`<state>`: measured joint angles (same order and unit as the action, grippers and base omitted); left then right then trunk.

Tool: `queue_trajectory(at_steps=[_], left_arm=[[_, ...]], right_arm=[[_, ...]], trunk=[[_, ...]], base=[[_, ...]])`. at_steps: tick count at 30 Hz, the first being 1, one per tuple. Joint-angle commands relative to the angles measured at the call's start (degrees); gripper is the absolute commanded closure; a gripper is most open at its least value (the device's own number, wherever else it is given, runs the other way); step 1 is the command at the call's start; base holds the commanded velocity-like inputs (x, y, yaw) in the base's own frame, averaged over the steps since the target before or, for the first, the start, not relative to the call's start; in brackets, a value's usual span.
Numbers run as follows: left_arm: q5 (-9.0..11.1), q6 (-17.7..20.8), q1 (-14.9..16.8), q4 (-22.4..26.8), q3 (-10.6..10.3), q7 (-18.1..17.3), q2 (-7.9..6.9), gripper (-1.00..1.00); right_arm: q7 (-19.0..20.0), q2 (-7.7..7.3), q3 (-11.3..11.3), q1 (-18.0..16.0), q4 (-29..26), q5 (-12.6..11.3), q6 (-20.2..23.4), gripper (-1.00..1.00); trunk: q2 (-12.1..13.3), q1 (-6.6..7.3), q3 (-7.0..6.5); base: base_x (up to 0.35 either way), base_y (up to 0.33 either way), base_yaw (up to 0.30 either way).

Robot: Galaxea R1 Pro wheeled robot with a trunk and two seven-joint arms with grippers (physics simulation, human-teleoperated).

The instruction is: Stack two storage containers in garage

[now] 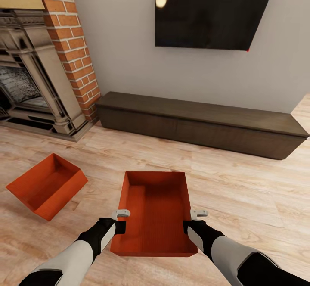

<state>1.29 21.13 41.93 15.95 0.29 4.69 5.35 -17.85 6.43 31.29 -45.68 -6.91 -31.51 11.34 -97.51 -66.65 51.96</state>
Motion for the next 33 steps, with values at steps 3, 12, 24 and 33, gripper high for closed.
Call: queue_trajectory(at_steps=[3,12,24,33], left_arm=[[-0.4,0.4,0.0,0.0,0.1,0.6,0.01,1.00],[-0.4,0.4,0.0,0.0,0.1,0.6,0.00,1.00],[-0.4,0.4,0.0,0.0,0.1,0.6,0.01,1.00],[-0.4,0.4,0.0,0.0,0.1,0.5,0.01,1.00]], right_arm=[[-0.4,-0.02,1.6,0.0,-0.3,0.4,0.2,1.00],[-0.4,-0.10,1.6,0.0,-0.3,0.5,-0.2,1.00],[-0.4,-0.13,1.6,0.0,-0.3,0.6,-0.2,1.00],[-0.4,-0.10,1.6,0.0,-0.3,0.6,-0.2,1.00]], trunk=[[1.2,0.67,-0.50],[4.8,2.65,-2.12],[9.6,5.28,-4.27],[13.2,7.26,-5.89]], base=[[0.000,0.000,0.000],[0.000,0.000,0.000],[0.000,0.000,0.000],[0.000,0.000,0.000]])
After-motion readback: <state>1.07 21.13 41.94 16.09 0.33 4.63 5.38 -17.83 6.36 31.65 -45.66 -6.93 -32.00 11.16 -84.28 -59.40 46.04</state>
